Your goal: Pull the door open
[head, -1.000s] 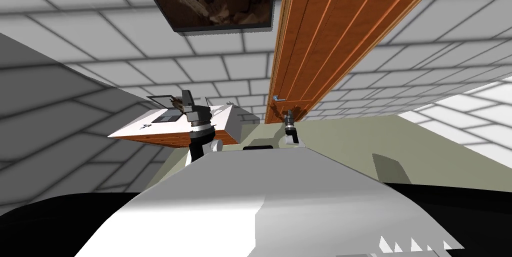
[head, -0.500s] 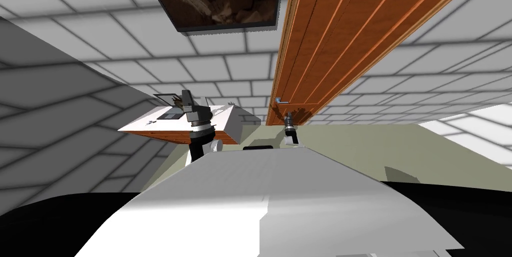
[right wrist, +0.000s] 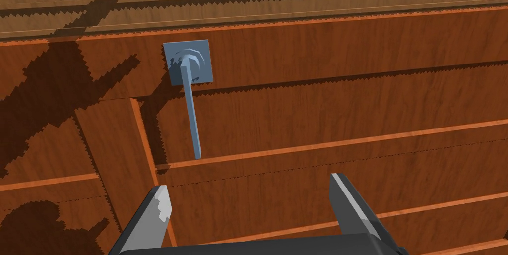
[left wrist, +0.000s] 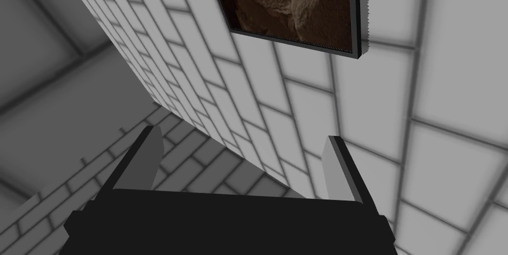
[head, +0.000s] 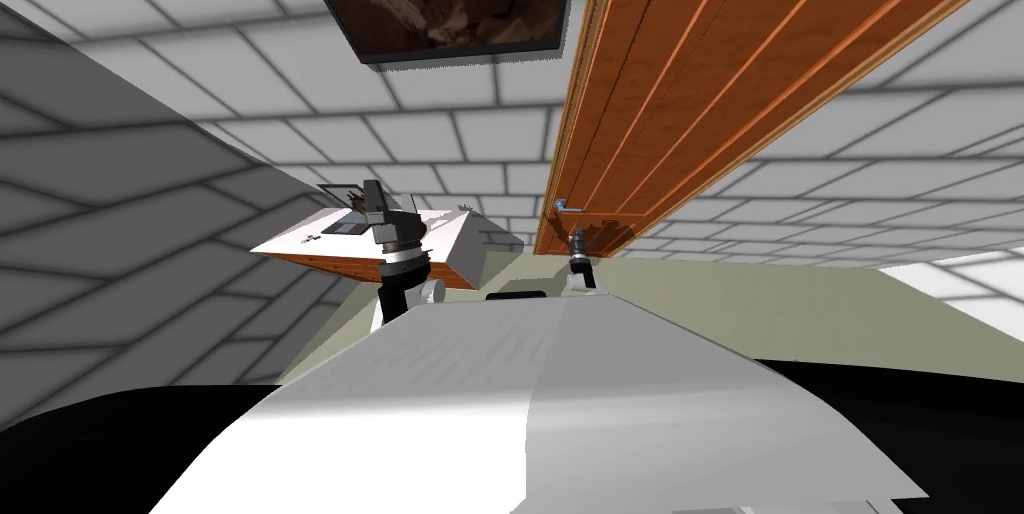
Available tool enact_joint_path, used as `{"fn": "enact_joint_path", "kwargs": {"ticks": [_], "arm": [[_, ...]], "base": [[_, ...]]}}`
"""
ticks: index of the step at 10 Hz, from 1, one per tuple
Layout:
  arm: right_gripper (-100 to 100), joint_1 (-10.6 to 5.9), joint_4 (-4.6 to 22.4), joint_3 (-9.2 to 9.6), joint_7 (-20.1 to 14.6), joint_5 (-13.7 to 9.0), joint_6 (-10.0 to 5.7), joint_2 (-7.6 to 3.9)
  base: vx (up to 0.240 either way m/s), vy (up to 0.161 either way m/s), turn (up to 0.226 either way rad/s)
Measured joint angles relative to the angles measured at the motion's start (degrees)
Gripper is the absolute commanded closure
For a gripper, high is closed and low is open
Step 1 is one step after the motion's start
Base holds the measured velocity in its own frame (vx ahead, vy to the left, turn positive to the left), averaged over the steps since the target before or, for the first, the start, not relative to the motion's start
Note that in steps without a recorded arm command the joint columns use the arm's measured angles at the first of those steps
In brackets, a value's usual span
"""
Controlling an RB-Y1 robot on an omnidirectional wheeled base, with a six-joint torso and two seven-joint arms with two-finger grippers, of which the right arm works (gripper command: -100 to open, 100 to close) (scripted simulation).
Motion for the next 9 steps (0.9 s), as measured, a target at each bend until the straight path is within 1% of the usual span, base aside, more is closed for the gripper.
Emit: {"fn": "enact_joint_path", "kwargs": {"ticks": [3, 4, 7, 8, 9], "arm": [[-100, -1.58, 4.93, -0.50, 0.01, -0.52, -1.35, -0.14], [-100, -2.38, 6.88, -0.72, 0.00, -0.73, -1.76, -0.26], [-100, -4.07, 11.92, -1.34, -0.09, -1.39, -2.60, -0.54], [-100, -4.55, 13.34, -1.53, -0.05, -1.59, -2.85, -0.56], [-100, -4.61, 13.48, -1.55, -0.04, -1.61, -2.88, -0.58]], "base": [[0.078, -0.087, 0.147], [0.084, -0.096, 0.173], [0.100, -0.117, 0.150], [0.034, -0.048, 0.033], [0.129, 0.002, 0.106]]}}
